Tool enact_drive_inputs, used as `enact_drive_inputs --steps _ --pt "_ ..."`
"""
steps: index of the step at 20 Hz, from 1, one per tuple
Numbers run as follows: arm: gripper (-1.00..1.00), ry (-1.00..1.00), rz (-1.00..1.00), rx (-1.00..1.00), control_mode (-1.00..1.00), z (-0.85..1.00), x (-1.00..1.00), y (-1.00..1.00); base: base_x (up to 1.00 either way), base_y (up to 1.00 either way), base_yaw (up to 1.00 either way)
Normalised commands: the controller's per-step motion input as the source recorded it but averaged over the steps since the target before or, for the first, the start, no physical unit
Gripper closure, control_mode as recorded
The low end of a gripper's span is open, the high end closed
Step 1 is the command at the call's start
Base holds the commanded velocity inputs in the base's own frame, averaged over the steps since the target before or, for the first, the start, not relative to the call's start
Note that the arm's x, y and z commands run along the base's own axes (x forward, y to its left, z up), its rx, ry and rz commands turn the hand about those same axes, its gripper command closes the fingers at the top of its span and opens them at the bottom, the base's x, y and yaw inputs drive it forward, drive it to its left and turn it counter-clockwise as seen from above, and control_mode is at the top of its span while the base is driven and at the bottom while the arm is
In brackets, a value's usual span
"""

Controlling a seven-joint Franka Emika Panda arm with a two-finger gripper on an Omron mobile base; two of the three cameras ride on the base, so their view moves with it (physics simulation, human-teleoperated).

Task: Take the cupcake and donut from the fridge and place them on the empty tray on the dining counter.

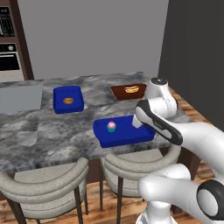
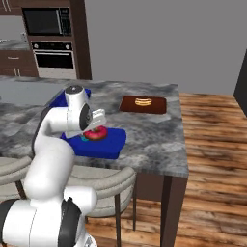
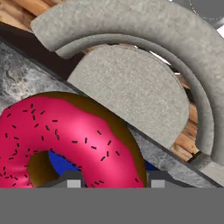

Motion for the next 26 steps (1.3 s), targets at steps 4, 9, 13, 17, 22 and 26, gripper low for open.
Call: enact_drive_inputs --steps 4,9,13,17,22,26 --pt "1.00 0.00 0.04 0.00 -1.00 -0.17 0.72 -0.17 0.00 0.00 0.00" --pt "1.00 0.00 0.01 0.00 -1.00 -0.30 0.47 0.00 0.00 0.00 0.00" --pt "1.00 0.00 0.00 0.00 -1.00 -0.35 0.37 0.03 0.00 0.00 0.00" --pt "1.00 0.00 0.00 0.00 -1.00 -0.33 0.35 0.08 0.00 0.00 0.00" --pt "1.00 0.01 0.00 0.00 -1.00 -0.29 0.31 0.05 0.00 0.00 0.00" --pt "1.00 0.00 0.00 0.00 -1.00 -0.21 0.13 0.00 0.00 0.00 0.00"
